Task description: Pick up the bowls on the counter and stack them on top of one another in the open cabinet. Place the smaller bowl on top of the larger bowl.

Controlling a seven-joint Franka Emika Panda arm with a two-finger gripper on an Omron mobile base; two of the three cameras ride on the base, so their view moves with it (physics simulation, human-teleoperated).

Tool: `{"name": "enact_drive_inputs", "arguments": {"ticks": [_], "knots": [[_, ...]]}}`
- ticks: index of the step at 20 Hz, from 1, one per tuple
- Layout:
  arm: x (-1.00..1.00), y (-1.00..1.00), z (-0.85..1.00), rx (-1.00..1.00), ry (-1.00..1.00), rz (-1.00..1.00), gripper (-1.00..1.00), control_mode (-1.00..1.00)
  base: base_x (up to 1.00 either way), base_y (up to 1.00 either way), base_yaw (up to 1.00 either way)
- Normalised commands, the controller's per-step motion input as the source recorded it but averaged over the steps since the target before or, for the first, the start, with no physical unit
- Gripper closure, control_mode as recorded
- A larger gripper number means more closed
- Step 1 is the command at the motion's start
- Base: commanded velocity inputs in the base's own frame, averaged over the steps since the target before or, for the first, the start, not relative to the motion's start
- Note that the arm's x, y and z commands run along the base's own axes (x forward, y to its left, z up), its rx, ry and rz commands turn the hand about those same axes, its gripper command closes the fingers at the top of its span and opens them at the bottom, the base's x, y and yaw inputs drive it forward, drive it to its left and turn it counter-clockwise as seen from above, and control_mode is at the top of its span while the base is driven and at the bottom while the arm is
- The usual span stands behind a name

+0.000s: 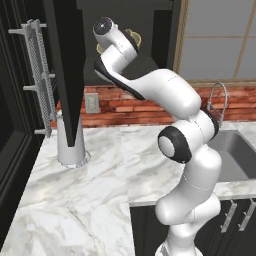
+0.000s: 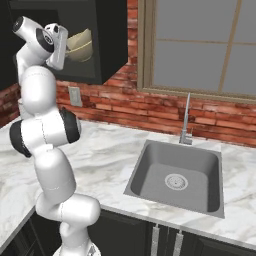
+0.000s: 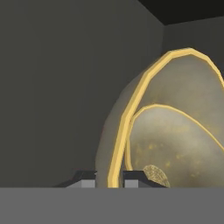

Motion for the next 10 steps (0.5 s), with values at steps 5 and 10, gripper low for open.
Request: {"name": "enact_drive_inputs", "arguments": {"ticks": [5,10], "knots": [[0.06,0.0,0.0,0.0,0.04,0.0,1.0,-1.0,0.0,0.0,0.0],[0.11,0.0,0.0,0.0,0.05,0.0,1.0,-1.0,0.0,0.0,0.0]]}}
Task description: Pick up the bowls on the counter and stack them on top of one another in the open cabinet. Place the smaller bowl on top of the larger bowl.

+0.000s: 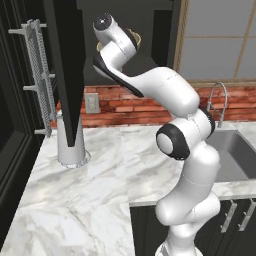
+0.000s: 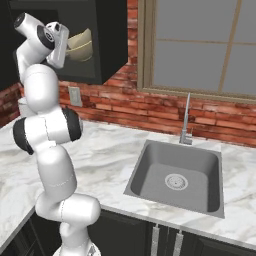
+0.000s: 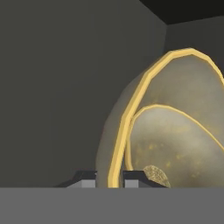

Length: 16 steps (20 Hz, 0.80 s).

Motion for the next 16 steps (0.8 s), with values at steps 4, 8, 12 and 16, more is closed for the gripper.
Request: {"name": "enact_drive_inputs", "arguments": {"ticks": [4,8,12,16], "knots": [[0.1,0.0,0.0,0.0,0.03,0.0,-1.0,-1.0,0.0,0.0,0.0],[0.0,0.0,0.04,0.0,0.0,0.0,-1.0,-1.0,0.0,0.0,0.0],[-0.09,0.0,0.23,0.0,-0.05,0.0,-1.0,-1.0,0.0,0.0,0.0],[-0.15,0.0,0.26,0.0,-0.04,0.0,-1.0,-1.0,0.0,0.0,0.0]]}}
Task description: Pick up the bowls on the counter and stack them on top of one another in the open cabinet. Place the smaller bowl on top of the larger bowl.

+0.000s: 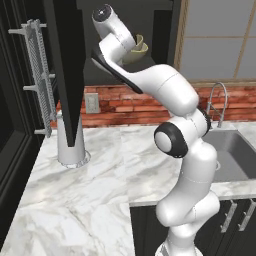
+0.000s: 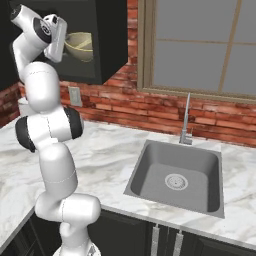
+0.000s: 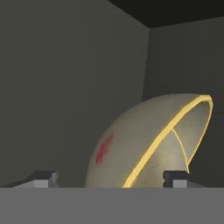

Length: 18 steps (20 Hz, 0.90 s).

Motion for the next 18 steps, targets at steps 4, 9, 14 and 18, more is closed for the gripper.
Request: {"name": "enact_drive_inputs", "arguments": {"ticks": [4,9,14,18], "knots": [[-0.19,0.0,0.23,0.0,-0.04,0.0,-1.0,-1.0,0.0,0.0,0.0],[-0.26,0.0,0.17,-0.01,-0.04,0.0,-1.0,-1.0,0.0,0.0,0.0],[-0.39,0.0,0.04,-0.01,-0.05,0.0,-1.0,-1.0,0.0,0.0,0.0],[-0.56,0.0,0.0,0.0,-0.06,0.0,-1.0,-1.0,0.0,0.0,0.0]]}}
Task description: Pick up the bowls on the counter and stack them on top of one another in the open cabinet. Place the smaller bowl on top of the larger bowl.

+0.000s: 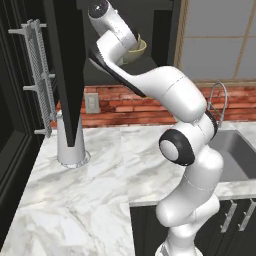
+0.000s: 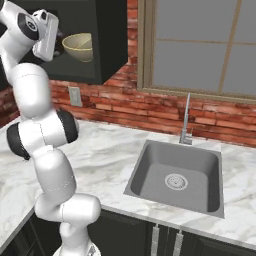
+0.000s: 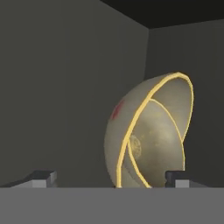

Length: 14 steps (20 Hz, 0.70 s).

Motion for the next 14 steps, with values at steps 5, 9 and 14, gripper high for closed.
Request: {"name": "enact_drive_inputs", "arguments": {"ticks": [5,9,14], "knots": [[-0.59,-0.01,0.0,0.0,-0.07,-0.01,-1.0,-1.0,0.0,0.0,0.0],[-0.59,-0.03,0.0,0.0,-0.08,-0.02,-1.0,-1.0,0.0,0.0,0.0],[-0.63,-0.1,0.0,0.0,-0.09,-0.03,-1.0,-1.0,0.0,0.0,0.0]]}}
